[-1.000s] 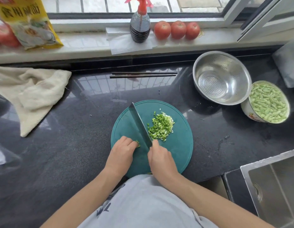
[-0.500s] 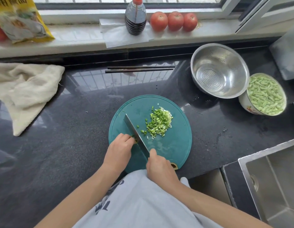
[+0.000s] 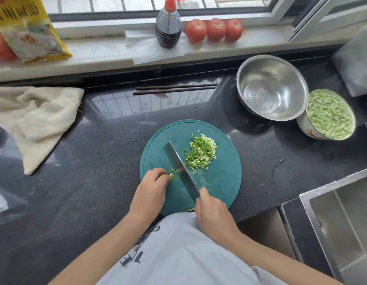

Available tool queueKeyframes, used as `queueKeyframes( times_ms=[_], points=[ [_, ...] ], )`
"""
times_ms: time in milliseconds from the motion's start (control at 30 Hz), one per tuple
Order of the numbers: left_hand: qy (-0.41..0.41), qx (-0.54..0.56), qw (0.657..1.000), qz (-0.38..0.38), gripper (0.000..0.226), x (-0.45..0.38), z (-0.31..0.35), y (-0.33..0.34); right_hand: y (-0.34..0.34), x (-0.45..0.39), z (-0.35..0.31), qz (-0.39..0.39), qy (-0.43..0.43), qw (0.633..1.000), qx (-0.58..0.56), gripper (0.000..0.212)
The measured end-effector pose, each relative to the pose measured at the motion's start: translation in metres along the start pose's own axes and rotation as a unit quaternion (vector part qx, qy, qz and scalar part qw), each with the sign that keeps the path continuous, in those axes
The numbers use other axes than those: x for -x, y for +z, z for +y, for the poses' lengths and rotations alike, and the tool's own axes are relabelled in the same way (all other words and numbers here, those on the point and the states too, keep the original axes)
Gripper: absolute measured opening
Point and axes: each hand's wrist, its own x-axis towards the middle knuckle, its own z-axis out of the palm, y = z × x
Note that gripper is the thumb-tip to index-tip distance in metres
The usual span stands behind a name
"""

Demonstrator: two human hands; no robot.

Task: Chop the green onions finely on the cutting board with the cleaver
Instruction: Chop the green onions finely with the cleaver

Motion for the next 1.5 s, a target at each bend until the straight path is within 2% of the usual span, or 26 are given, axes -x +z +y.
queueKeyframes(
  times_ms=[67, 167, 233, 400, 567, 700, 867, 1067, 1267, 1500],
  points=[
    [-0.053, 0.018, 0.998, 0.009, 0.007, 0.0, 0.003, -0.004, 0.003, 0.003, -0.003, -0.009, -0.008, 1.0, 0.011, 0.011],
    [-0.185, 0.066, 0.98, -0.001, 0.013, -0.005, 0.006, -0.006, 0.009, 0.003, -0.007, -0.018, -0.004, 1.0, 0.01, 0.011],
    [-0.213, 0.073, 0.974, -0.008, 0.011, -0.011, 0.009, -0.005, 0.011, 0.002, -0.012, -0.025, 0.013, 0.999, 0.019, 0.01],
    [-0.224, 0.031, 0.974, -0.034, 0.009, -0.02, 0.012, -0.002, 0.019, -0.005, -0.024, -0.033, 0.033, 0.998, 0.034, 0.011],
    [-0.234, 0.032, 0.971, -0.049, 0.011, -0.022, 0.012, -0.003, 0.022, -0.037, -0.043, 0.026, 0.008, 0.999, 0.02, 0.01],
    [-0.245, 0.057, 0.966, -0.052, 0.009, -0.023, 0.013, -0.008, 0.015, -0.025, -0.032, 0.063, 0.0, 0.998, -0.004, 0.012],
    [-0.238, 0.069, 0.967, -0.055, 0.007, -0.018, 0.008, -0.009, 0.012, -0.001, -0.023, 0.03, -0.031, 0.999, -0.011, 0.017],
    [-0.213, 0.037, 0.974, -0.06, 0.014, -0.023, 0.012, -0.012, 0.022, -0.001, -0.033, -0.01, 0.012, 1.0, 0.011, 0.014],
    [-0.215, 0.022, 0.973, -0.081, 0.014, -0.024, 0.014, -0.015, 0.024, -0.043, -0.058, 0.033, 0.002, 0.999, 0.003, 0.012],
    [-0.237, 0.091, 0.965, -0.069, 0.008, -0.018, 0.004, -0.019, 0.007, -0.007, -0.021, 0.048, 0.007, 0.999, -0.007, 0.016]
  ],
)
